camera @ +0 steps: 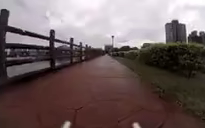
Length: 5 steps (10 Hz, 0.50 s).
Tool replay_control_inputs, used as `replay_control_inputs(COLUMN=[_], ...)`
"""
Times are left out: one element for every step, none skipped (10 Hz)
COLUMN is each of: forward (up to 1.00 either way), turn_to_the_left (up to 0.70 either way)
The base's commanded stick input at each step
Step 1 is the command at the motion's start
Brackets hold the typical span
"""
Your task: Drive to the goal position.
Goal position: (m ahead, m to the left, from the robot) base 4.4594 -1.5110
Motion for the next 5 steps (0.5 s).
replay_control_inputs(forward=[0.50, 0.50, 0.50, 0.50, 0.50], turn_to_the_left=[0.00, 0.00, 0.00, 0.00, 0.00])
